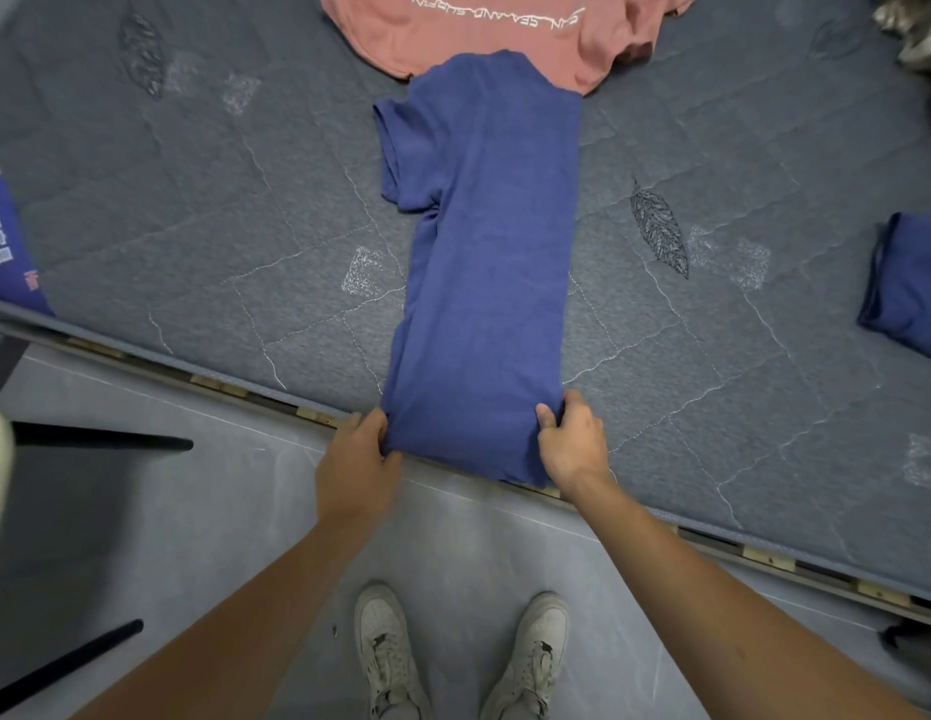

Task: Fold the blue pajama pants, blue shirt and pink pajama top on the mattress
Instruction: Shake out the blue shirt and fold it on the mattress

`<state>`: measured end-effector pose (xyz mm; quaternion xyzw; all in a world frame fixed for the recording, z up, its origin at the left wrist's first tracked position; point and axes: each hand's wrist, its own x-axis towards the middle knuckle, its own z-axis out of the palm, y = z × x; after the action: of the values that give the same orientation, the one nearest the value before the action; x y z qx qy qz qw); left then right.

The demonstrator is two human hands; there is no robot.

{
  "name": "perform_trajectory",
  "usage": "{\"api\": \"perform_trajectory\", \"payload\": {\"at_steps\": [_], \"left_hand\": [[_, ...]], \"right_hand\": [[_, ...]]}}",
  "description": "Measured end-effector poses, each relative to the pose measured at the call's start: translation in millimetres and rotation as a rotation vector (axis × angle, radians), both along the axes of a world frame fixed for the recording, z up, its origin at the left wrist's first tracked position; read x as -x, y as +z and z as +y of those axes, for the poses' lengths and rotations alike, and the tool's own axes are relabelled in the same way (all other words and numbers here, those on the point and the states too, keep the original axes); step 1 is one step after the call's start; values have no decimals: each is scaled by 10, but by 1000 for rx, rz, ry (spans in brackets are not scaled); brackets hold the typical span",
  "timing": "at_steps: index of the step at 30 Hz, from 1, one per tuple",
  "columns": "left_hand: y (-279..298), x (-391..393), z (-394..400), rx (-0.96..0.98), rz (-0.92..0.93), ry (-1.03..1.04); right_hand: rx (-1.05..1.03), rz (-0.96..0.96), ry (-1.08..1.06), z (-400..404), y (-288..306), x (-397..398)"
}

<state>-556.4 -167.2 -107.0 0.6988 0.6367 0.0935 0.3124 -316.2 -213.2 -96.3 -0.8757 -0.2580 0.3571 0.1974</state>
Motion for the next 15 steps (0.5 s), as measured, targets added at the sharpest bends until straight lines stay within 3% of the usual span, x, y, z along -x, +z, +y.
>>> {"api": "perform_trajectory", "payload": {"at_steps": [4, 10, 15], "left_hand": [[-42, -9, 47, 127, -55, 214], [80, -103, 80, 324, -413, 591], [44, -309, 213, 392, -319, 515]], "right_hand": [[17, 102, 10, -9, 26, 40], [-17, 189, -49, -32, 48, 62], [-138, 287, -83, -121, 88, 87]]}}
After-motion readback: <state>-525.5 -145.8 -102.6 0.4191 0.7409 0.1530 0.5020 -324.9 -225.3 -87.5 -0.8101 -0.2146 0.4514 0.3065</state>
